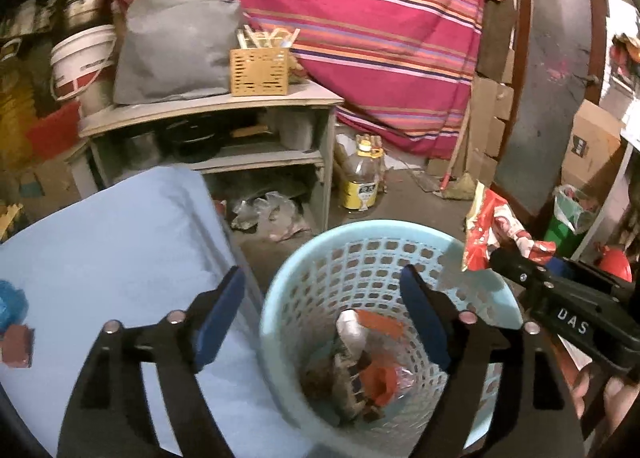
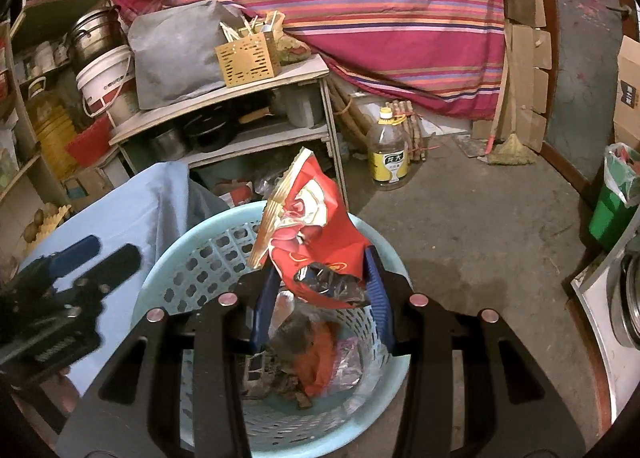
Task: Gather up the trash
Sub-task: 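Carry both wrappers over the basket and open the left tool to drop its wrapper, then open the right tool over the basket to drop the red foil wrapper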
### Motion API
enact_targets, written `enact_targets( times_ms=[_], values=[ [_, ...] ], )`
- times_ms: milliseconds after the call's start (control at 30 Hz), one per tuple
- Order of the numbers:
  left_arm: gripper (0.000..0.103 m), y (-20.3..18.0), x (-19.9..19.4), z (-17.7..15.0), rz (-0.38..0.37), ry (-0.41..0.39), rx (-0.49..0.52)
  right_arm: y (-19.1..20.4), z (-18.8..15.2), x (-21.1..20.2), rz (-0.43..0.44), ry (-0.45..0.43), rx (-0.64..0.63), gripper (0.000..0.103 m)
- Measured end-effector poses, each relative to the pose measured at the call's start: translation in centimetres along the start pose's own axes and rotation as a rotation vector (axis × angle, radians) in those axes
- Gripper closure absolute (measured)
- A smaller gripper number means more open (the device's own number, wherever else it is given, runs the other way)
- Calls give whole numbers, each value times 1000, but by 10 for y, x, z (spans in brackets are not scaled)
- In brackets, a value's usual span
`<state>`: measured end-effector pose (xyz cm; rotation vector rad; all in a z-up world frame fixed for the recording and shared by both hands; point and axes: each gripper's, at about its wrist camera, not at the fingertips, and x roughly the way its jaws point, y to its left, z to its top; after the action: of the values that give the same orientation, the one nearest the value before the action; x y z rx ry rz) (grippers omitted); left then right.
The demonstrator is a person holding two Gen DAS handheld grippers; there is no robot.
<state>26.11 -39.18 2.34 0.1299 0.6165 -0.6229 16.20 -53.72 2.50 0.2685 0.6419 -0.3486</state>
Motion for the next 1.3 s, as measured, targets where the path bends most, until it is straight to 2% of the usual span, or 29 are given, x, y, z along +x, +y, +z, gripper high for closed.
enact_targets(
  times_ms=[67, 133, 200, 333, 400, 467, 633, 833, 933, 1033, 1133, 1300],
  values=[
    [18, 11, -8, -1, 25, -9, -4, 6, 1, 2, 2, 8, -10, 57],
    [15, 21, -16, -3, 53, -16, -6, 12, 0, 4, -3, 10, -23, 50],
    [13, 34, -25, -5, 79, -20, -8, 20, -1, 8, -9, 14, -36, 33],
    [10, 64, -42, -9, 130, -29, -29, 32, -1, 13, -24, 19, -52, 24],
    [10, 83, -52, -12, 157, -30, -50, 36, -1, 12, -33, 11, -46, 11],
    [8, 100, -61, -16, 180, -31, -62, 44, -1, 9, -47, -9, -39, 5],
    [6, 148, -85, -31, 280, -45, -80, 72, 0, 10, -51, -33, -41, 4],
    [5, 225, -99, -51, 397, -30, -197, 118, -1, 21, -22, -24, -61, 4],
    [5, 256, -97, -61, 422, -3, -247, 138, -2, 27, 2, -15, -68, 4],
    [5, 287, -88, -77, 444, 63, -271, 161, -4, 33, 19, 0, -91, 4],
    [5, 306, -79, -93, 455, 123, -293, 180, -5, 40, 18, 7, -124, 4],
    [5, 323, -69, -105, 432, 188, -339, 204, -6, 48, 36, 16, -133, 4]
  ],
)
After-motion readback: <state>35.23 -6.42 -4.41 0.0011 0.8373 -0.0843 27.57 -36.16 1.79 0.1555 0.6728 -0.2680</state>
